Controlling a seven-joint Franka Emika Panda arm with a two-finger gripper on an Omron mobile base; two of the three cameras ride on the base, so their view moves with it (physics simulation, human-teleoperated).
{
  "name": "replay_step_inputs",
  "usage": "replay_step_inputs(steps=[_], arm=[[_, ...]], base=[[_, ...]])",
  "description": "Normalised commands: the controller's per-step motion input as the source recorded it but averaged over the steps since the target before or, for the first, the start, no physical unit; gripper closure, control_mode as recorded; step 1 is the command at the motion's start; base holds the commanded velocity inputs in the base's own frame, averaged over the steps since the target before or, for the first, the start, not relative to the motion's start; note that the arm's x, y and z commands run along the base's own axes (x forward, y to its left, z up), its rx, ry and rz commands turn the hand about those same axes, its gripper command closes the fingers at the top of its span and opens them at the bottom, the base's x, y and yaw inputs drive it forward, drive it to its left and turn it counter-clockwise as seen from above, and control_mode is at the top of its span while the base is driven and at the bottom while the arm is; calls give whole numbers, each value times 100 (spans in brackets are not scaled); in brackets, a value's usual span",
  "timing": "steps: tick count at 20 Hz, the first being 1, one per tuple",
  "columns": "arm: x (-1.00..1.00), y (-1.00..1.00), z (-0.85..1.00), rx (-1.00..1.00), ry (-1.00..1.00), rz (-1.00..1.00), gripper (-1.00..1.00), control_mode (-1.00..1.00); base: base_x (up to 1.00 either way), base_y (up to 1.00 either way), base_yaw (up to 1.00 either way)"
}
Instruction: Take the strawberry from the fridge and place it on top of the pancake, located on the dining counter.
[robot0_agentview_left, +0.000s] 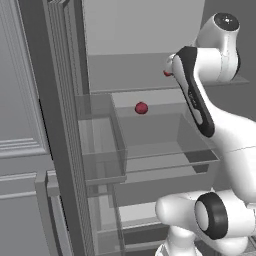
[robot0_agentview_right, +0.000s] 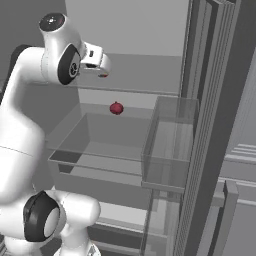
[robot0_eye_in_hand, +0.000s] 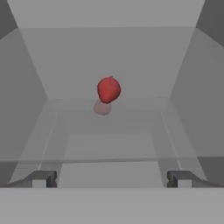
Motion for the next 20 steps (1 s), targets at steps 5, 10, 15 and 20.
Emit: replay_step_inputs(steps=[5,10,15,20], arm=[[57,0,-17,0,8,0,-100,-100],[49,0,-14,0,2,0,-100,-100],[51,0,-8,0,0,0,-100,-100],[34,0,-16,0,0,0,-100,-100]], base=[[0,0,0],[0,0,0],[0,0,0],[0,0,0]])
